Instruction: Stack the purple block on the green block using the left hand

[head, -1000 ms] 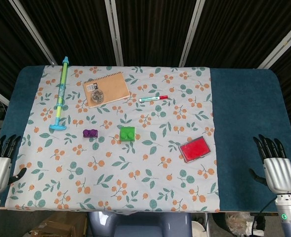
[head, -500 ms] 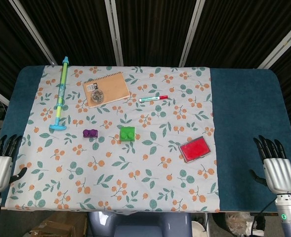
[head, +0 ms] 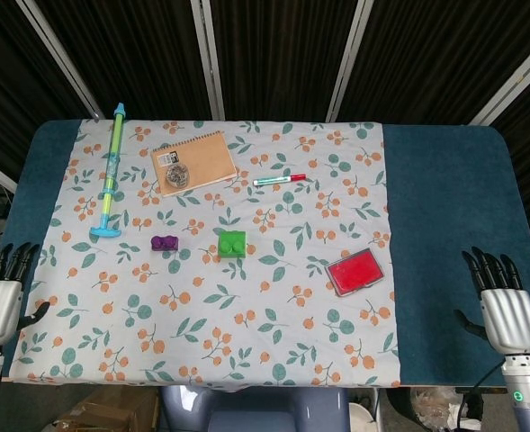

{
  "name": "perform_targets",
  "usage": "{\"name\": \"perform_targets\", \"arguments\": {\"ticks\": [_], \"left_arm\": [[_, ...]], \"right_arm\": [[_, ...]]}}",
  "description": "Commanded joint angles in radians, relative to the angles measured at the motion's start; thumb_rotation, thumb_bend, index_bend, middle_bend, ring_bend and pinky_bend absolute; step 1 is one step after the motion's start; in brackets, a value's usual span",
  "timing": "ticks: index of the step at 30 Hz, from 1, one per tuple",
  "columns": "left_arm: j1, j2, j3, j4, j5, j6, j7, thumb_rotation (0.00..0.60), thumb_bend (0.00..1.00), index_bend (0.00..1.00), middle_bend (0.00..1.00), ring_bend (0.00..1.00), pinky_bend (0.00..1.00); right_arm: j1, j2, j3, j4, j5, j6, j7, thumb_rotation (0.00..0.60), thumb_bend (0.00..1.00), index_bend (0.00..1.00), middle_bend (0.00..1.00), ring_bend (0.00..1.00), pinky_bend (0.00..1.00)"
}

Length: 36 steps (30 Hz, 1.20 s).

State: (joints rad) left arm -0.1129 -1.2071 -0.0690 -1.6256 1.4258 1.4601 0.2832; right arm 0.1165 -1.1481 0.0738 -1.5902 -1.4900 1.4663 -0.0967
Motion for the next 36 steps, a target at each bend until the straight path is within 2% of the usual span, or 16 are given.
{"name": "perform_targets", "arguments": {"ticks": [1, 4, 8, 13, 16, 18, 22, 26, 31, 36], "left_arm": [[-0.017, -0.004, -0.001, -0.006, -0.003, -0.026, 0.014, 0.600, 0.25, 0.07, 0.07, 0.00, 0.00], [-0.053, 0.002, -0.020, -0.030, -0.020, -0.072, 0.036, 0.600, 0.25, 0.08, 0.12, 0.00, 0.00], [-0.145, 0.021, -0.084, -0.084, -0.109, -0.187, 0.133, 0.600, 0.25, 0.10, 0.17, 0.00, 0.00], [-0.313, 0.004, -0.199, -0.112, -0.313, -0.360, 0.287, 0.600, 0.25, 0.10, 0.19, 0.00, 0.00], [-0.415, -0.045, -0.252, -0.070, -0.446, -0.419, 0.398, 0.600, 0.25, 0.11, 0.21, 0.00, 0.00], [-0.492, -0.103, -0.278, -0.023, -0.576, -0.429, 0.499, 0.600, 0.25, 0.12, 0.22, 0.00, 0.00], [-0.597, -0.196, -0.278, 0.047, -0.773, -0.409, 0.663, 0.600, 0.25, 0.15, 0.26, 0.00, 0.00], [-0.653, -0.287, -0.271, 0.103, -0.872, -0.374, 0.715, 0.600, 0.24, 0.21, 0.32, 0.00, 0.00], [-0.685, -0.368, -0.238, 0.171, -0.884, -0.337, 0.730, 0.600, 0.24, 0.26, 0.36, 0.00, 0.00], [-0.701, -0.420, -0.202, 0.213, -0.876, -0.316, 0.739, 0.600, 0.24, 0.27, 0.38, 0.00, 0.00]], "right_arm": [[-0.004, 0.001, 0.002, -0.002, -0.002, 0.010, -0.008, 0.600, 0.22, 0.03, 0.06, 0.10, 0.00], [-0.003, 0.002, -0.001, -0.008, -0.002, 0.002, -0.012, 0.600, 0.22, 0.03, 0.06, 0.10, 0.00], [0.002, 0.000, -0.003, -0.011, 0.001, -0.011, -0.019, 0.600, 0.22, 0.03, 0.06, 0.10, 0.00], [0.006, -0.007, 0.001, -0.007, 0.008, -0.017, -0.031, 0.600, 0.22, 0.03, 0.06, 0.10, 0.00], [0.009, -0.011, 0.003, -0.004, 0.015, -0.024, -0.040, 0.600, 0.22, 0.03, 0.06, 0.10, 0.00], [0.013, -0.016, 0.006, -0.001, 0.026, -0.033, -0.048, 0.600, 0.22, 0.03, 0.06, 0.10, 0.00], [0.017, -0.021, 0.009, 0.004, 0.040, -0.045, -0.058, 0.600, 0.22, 0.03, 0.06, 0.10, 0.00], [0.017, -0.021, 0.012, 0.007, 0.050, -0.047, -0.057, 0.600, 0.22, 0.03, 0.06, 0.10, 0.00], [0.017, -0.020, 0.013, 0.008, 0.050, -0.048, -0.052, 0.600, 0.22, 0.03, 0.06, 0.10, 0.00], [0.020, -0.021, 0.011, 0.010, 0.048, -0.053, -0.051, 0.600, 0.22, 0.03, 0.06, 0.10, 0.00]]}}
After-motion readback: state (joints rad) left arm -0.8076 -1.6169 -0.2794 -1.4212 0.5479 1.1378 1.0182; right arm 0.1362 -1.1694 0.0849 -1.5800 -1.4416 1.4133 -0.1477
